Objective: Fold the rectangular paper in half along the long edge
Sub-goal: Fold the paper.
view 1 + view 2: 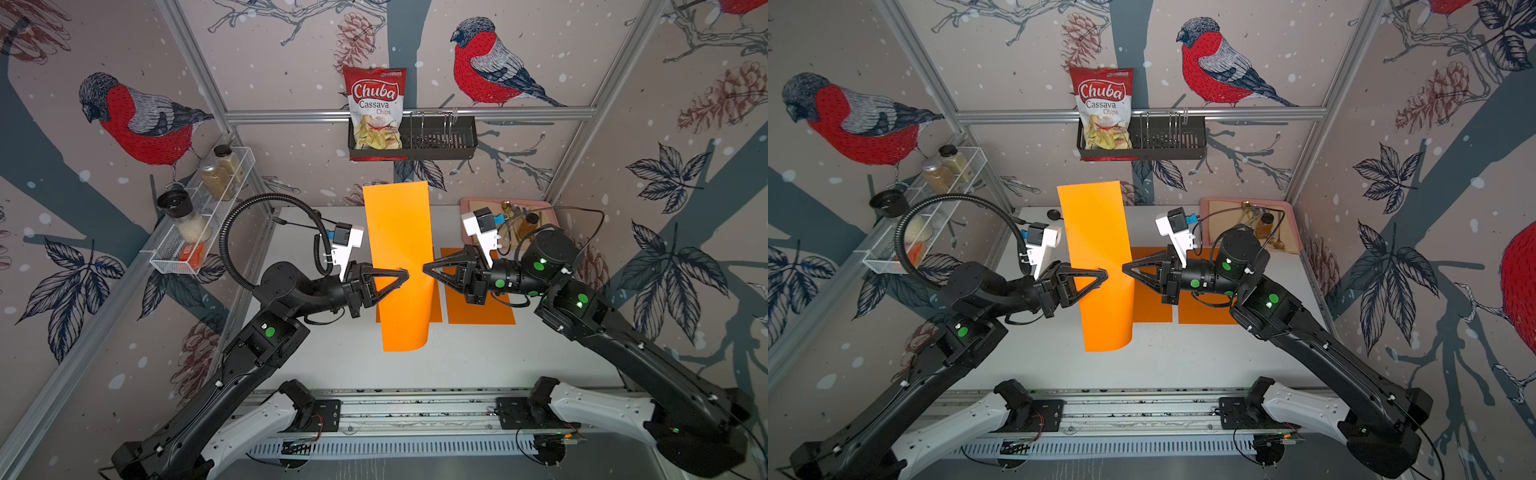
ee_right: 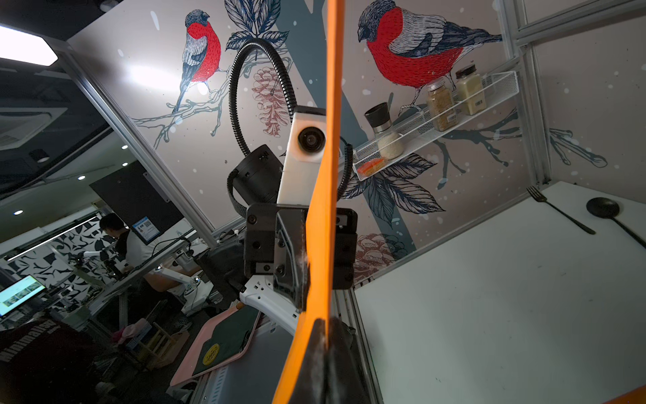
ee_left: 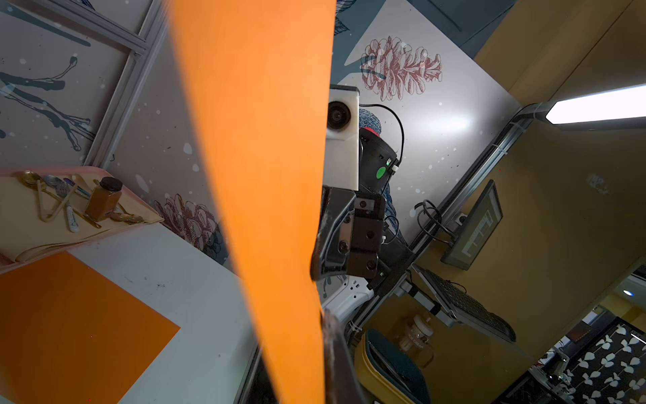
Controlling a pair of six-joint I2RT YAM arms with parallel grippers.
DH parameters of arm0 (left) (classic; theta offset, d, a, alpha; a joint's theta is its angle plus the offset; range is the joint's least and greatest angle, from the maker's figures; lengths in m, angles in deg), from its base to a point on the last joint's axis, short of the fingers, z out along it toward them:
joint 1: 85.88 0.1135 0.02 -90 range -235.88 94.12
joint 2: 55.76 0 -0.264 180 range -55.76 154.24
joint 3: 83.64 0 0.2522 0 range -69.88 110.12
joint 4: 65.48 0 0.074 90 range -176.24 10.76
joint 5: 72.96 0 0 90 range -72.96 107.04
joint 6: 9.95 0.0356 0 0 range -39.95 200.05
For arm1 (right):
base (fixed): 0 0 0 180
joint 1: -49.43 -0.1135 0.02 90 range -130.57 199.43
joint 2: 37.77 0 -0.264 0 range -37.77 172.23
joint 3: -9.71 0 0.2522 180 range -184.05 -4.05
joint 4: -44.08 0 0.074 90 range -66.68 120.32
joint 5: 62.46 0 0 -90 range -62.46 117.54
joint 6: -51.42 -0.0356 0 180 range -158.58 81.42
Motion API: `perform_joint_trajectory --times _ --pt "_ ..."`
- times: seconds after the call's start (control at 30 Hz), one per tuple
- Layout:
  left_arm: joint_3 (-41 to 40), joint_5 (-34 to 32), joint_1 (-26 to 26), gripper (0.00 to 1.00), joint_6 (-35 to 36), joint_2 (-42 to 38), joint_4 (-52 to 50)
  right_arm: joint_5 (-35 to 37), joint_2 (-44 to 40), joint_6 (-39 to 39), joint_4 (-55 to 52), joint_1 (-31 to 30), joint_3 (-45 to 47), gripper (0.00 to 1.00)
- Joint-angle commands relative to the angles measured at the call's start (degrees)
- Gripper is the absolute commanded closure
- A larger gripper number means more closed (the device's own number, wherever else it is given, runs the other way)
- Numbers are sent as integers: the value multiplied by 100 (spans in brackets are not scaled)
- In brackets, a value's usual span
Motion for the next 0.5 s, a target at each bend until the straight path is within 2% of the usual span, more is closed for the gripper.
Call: perform_joint_trajectory --times 0.0,0.07,0.1,0.17,0.2,0.23,0.3,0.4,0.47 --pt "72 15 6 100 -25 2 359 -149 -36 177 -221 -18 -27 98" --pt "82 24 5 100 -31 8 374 -174 -36 198 -295 -23 -56 80" --pt "89 24 5 100 -34 9 370 -228 -33 218 -329 -18 -68 83" --pt "94 16 5 100 -30 8 358 -261 -45 243 -367 -16 -64 97" --pt "101 15 5 100 -38 16 353 -278 -64 258 -367 -23 -51 100" --pt "101 15 5 100 -23 8 337 -301 -80 258 -354 -23 -37 100" --pt "101 11 5 100 -14 25 312 -327 -95 256 -364 -23 -43 93" --pt "101 9 5 100 -12 24 308 -356 -95 302 -423 -23 -61 100" --pt "101 7 5 100 -3 20 299 -368 -96 320 -442 -23 -72 100"
